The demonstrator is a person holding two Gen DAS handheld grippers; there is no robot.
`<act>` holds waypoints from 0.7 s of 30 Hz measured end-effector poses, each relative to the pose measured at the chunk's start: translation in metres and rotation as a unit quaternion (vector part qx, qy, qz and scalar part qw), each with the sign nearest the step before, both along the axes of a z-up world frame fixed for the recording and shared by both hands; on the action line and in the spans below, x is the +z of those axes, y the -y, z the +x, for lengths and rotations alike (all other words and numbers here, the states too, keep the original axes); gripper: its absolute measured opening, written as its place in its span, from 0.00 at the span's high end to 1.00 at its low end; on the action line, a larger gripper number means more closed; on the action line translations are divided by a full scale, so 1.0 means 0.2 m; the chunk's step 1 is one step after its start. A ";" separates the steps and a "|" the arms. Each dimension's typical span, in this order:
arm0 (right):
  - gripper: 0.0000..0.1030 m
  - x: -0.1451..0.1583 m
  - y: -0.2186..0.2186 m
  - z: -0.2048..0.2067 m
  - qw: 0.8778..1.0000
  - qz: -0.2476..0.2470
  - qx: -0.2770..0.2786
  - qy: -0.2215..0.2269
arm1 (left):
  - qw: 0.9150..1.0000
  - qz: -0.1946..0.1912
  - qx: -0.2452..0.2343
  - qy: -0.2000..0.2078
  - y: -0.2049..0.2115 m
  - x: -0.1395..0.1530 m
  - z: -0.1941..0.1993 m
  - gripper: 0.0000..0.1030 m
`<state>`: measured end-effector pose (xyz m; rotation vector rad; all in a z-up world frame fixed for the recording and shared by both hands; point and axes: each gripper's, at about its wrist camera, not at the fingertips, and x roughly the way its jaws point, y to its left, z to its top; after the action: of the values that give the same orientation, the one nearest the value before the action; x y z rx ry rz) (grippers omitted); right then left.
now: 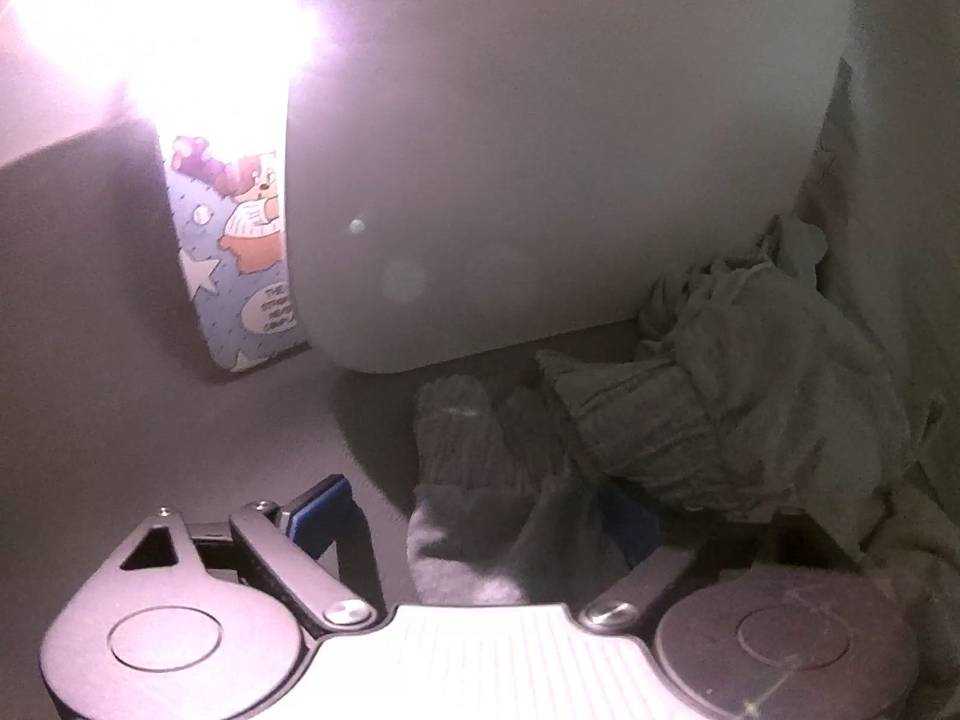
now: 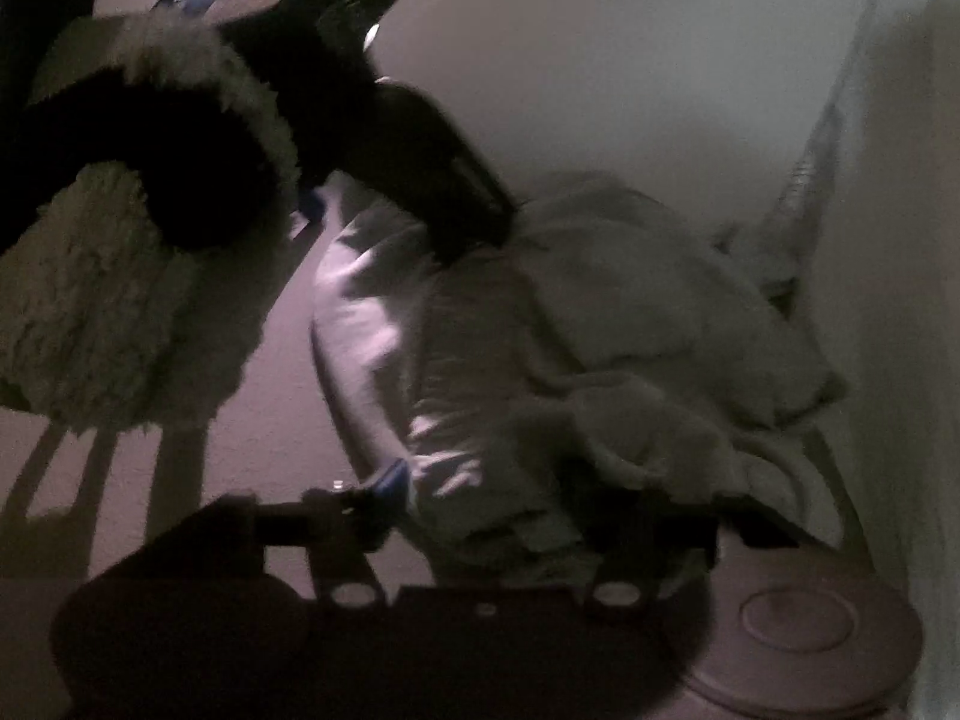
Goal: Fold clothes
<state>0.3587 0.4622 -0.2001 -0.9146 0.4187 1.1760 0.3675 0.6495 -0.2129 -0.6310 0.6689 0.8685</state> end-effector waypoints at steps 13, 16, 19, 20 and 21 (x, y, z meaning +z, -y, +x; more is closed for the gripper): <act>0.89 0.48 0.34 0.07 0.988 0.125 -0.075 0.056 | 0.997 -0.067 -0.014 0.044 0.02 0.09 -0.07 0.21; 0.89 0.66 0.56 0.01 0.978 0.155 -0.104 0.096 | 0.997 -0.044 -0.051 0.044 0.19 0.22 -0.07 0.30; 0.89 0.84 0.83 -0.04 0.962 0.190 -0.153 0.126 | 0.994 -0.020 -0.093 0.058 0.39 0.35 -0.08 0.47; 0.90 0.89 0.93 -0.06 0.956 0.201 -0.170 0.131 | 0.992 -0.010 -0.110 0.066 0.47 0.40 -0.10 0.56; 0.90 0.95 1.03 -0.08 0.949 0.212 -0.189 0.138 | 0.990 -0.001 -0.123 0.072 0.54 0.44 -0.12 0.69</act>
<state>0.3435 0.2558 -0.0110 -0.5755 0.0956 0.7304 0.3434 0.5419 -0.1252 -0.5928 0.6011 0.5882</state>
